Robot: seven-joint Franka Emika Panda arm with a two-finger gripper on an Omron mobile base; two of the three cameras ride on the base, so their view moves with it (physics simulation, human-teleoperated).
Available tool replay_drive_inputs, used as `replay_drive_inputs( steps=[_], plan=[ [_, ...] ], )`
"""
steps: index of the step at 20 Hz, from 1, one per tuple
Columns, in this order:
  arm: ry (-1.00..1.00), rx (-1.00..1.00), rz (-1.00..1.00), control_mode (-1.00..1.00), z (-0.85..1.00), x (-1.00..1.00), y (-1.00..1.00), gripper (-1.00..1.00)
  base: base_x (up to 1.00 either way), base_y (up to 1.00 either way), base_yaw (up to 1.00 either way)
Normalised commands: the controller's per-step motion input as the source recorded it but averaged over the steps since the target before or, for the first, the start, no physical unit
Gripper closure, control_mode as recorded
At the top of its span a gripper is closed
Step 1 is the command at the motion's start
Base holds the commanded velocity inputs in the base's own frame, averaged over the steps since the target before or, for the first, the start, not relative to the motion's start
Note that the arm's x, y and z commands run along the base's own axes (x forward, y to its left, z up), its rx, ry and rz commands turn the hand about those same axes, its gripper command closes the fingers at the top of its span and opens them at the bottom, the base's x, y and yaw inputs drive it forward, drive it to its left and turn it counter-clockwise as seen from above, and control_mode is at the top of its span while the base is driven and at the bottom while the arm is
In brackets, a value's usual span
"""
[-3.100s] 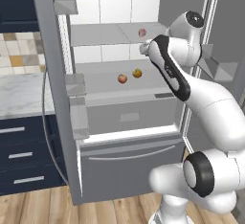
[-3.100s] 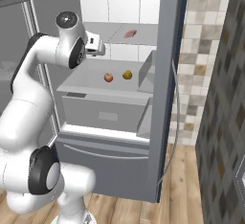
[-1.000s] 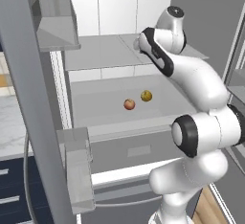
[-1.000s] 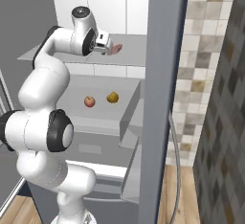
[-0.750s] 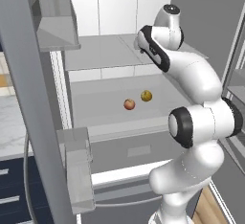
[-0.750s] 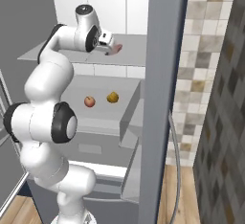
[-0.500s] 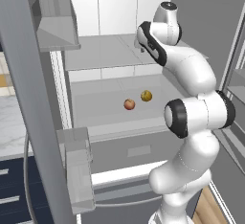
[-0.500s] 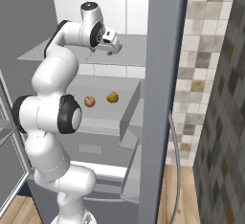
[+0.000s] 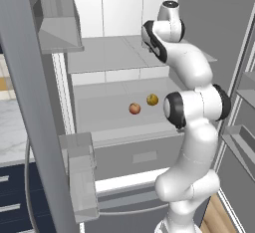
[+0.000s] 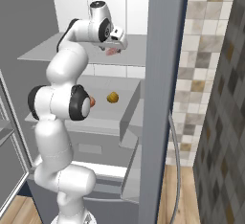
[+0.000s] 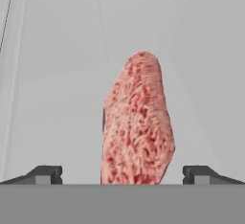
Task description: Open the fridge, remove the peach, squash, and steak, and place them on any counter.
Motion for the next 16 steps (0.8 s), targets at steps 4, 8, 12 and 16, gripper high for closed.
replay_drive_inputs(
  steps=[4, 8, 12, 16],
  plan=[
    [0.07, -0.01, -0.06, -1.00, -0.09, 0.50, -0.22, -1.00, 0.00, 0.00, 0.00],
    [0.13, 0.00, -0.05, -1.00, -0.06, 0.19, -0.02, -1.00, 0.00, 0.00, 0.00],
    [0.09, 0.00, -0.05, -1.00, -0.22, 0.00, 0.00, -1.00, 0.00, 0.00, 0.00],
    [0.05, 0.00, -0.02, -1.00, -0.21, 0.00, 0.00, 1.00, 0.00, 0.00, 0.00]
  ],
)
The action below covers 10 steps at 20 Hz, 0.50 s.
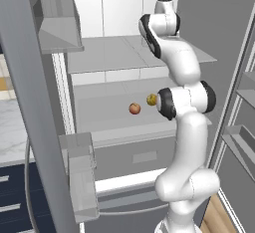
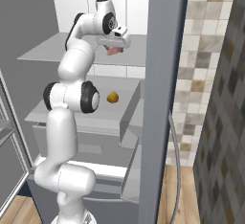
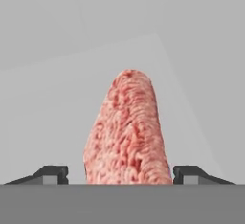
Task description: Open the fridge, remove the peach, squash, and steak, and place them on any counter.
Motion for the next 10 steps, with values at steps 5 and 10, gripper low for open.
replay_drive_inputs(
  steps=[5, 10],
  plan=[
    [0.00, 0.00, 0.00, -1.00, 0.00, 0.00, 0.00, 1.00, 0.00, 0.00, 0.00],
    [0.00, -0.01, 0.00, -1.00, -0.49, -0.36, 0.00, 1.00, 0.00, 0.00, 0.00]
  ],
)
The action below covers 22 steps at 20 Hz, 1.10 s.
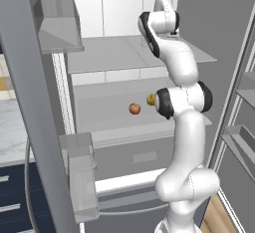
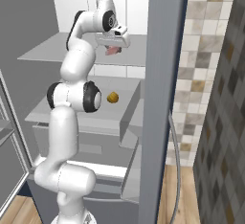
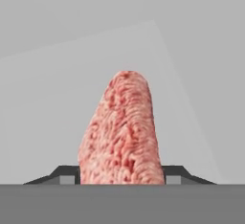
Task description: Open the fridge, remove the peach, squash, and steak, and place them on any counter.
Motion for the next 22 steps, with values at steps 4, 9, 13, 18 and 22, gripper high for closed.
replay_drive_inputs(
  steps=[4, 9, 13, 18, 22],
  plan=[
    [-0.28, 0.03, 0.00, -1.00, -1.00, -1.00, -0.12, 1.00, 0.00, 0.00, 0.00],
    [-0.67, 0.01, 0.00, -1.00, -0.86, -0.96, -0.05, 1.00, 0.00, 0.00, 0.00],
    [-0.51, 0.00, 0.00, -1.00, -0.24, -0.93, 0.01, 1.00, 0.00, 0.00, 0.00],
    [0.11, -0.08, 0.00, -1.00, 0.97, -1.00, 0.00, 1.00, 0.00, 0.00, 0.00],
    [0.36, -0.20, 0.01, -1.00, 0.75, -1.00, 0.00, 1.00, 0.00, 0.00, 0.00]
  ],
)
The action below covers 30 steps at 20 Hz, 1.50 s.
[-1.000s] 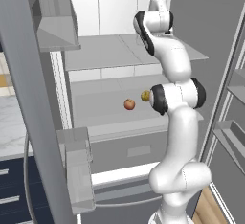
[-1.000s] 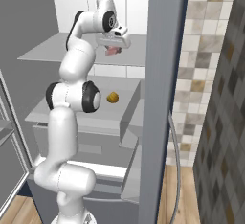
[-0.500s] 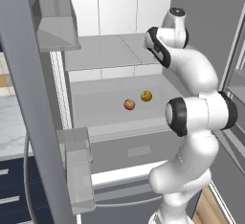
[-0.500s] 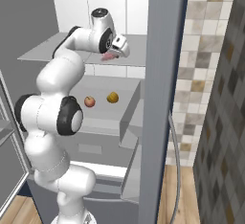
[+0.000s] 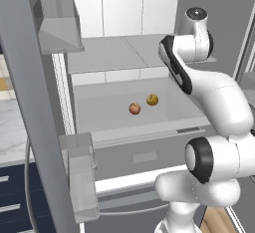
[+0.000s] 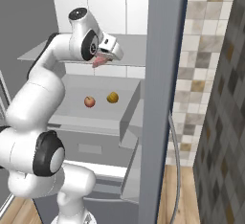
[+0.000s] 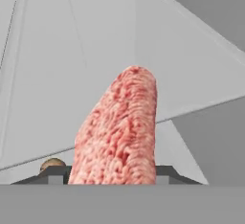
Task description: Open the fridge, remove the peach, squash, and steak, and place them on any counter.
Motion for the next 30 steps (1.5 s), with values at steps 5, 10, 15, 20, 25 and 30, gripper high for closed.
replay_drive_inputs(
  steps=[5, 10, 15, 20, 25, 30],
  plan=[
    [0.10, -0.18, 0.16, -1.00, 0.08, -1.00, 0.08, 1.00, 0.00, 0.00, 0.00],
    [-0.04, -0.02, 0.29, -1.00, 0.00, -1.00, 0.12, 1.00, 0.00, 0.00, 0.00],
    [-0.03, 0.00, 0.17, -1.00, -0.05, -0.89, 0.18, 1.00, 0.00, 0.00, 0.00],
    [0.04, 0.00, 0.00, -1.00, 0.00, -0.13, 0.16, 1.00, 0.00, 0.00, 0.00],
    [0.08, 0.00, 0.05, -1.00, 0.00, -0.12, 0.00, 1.00, 0.00, 0.00, 0.00],
    [0.03, 0.00, 0.01, 1.00, -0.04, 0.00, 0.00, 1.00, -0.27, 0.00, 0.01]
  ],
)
